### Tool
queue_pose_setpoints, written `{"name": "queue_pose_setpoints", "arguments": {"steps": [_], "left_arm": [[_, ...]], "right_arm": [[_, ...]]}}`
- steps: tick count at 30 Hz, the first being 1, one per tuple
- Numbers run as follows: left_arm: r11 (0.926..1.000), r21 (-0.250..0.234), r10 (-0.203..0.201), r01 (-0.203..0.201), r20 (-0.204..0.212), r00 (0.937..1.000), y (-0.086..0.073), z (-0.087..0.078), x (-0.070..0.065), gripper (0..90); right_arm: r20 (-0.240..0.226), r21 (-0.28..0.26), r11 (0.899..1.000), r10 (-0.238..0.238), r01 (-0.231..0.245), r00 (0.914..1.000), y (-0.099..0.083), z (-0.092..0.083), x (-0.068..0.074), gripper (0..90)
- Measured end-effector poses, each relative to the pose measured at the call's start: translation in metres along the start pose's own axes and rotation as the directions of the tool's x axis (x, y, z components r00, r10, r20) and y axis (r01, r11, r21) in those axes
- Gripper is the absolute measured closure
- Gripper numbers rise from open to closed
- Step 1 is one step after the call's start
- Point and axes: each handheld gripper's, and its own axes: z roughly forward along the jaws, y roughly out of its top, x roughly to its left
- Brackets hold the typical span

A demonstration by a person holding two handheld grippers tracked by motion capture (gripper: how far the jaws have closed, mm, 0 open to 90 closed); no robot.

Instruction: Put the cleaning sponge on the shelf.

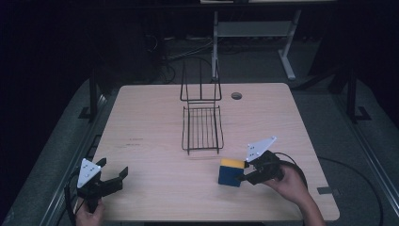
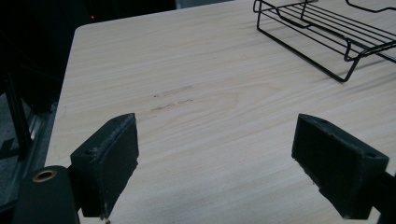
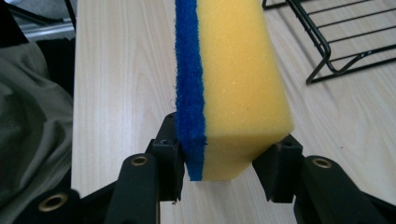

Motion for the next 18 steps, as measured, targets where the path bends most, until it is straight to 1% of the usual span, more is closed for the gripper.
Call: {"name": "queue_pose_setpoints", "arguments": {"steps": [1,4,5,7,8,9,11,14,18], "left_arm": [[1.0,-0.001,0.0,0.0,-0.001,1.0,0.0,0.0,0.0,14.1],[1.0,0.002,-0.001,0.001,0.001,1.0,0.0,0.0,0.0,14.1],[1.0,0.001,-0.002,0.002,0.0,1.0,0.0,0.0,0.0,14.1],[1.0,0.002,0.0,0.0,0.0,1.0,0.0,0.0,0.0,14.1],[1.0,0.001,-0.001,0.001,0.001,1.0,0.0,0.0,0.0,14.1],[1.0,0.0,-0.001,0.001,0.001,1.0,0.0,0.0,0.0,14.1],[1.0,0.002,0.001,-0.001,0.003,1.0,0.0,0.0,0.0,14.1],[1.0,0.0,-0.005,0.005,0.002,1.0,0.0,0.0,0.0,14.1],[1.0,0.001,-0.001,0.001,0.003,1.0,0.0,0.0,0.0,14.1]], "right_arm": [[-0.001,0.004,1.0,0.012,-0.012,0.9999,0.001,0.0,0.0,56.2],[-0.006,0.01,1.0,0.003,-0.003,1.0,0.004,-0.001,-0.002,56.2],[-0.006,0.011,1.0,-0.007,0.007,1.0,0.005,-0.001,-0.002,56.2],[-0.01,0.016,1.0,-0.004,0.004,0.9999,0.009,-0.002,-0.003,56.2],[-0.011,0.008,1.0,-0.009,0.009,0.9999,0.01,-0.002,-0.004,56.2],[-0.015,0.007,1.0,-0.003,0.003,0.9999,0.011,-0.002,-0.004,56.2],[-0.018,0.002,1.0,-0.012,0.013,0.9998,0.014,-0.003,-0.006,56.2],[-0.022,-0.001,1.0,-0.013,0.013,0.9997,0.018,-0.003,-0.008,56.2],[-0.024,-0.012,1.0,-0.014,0.014,0.9996,0.02,-0.005,-0.011,56.2]]}}
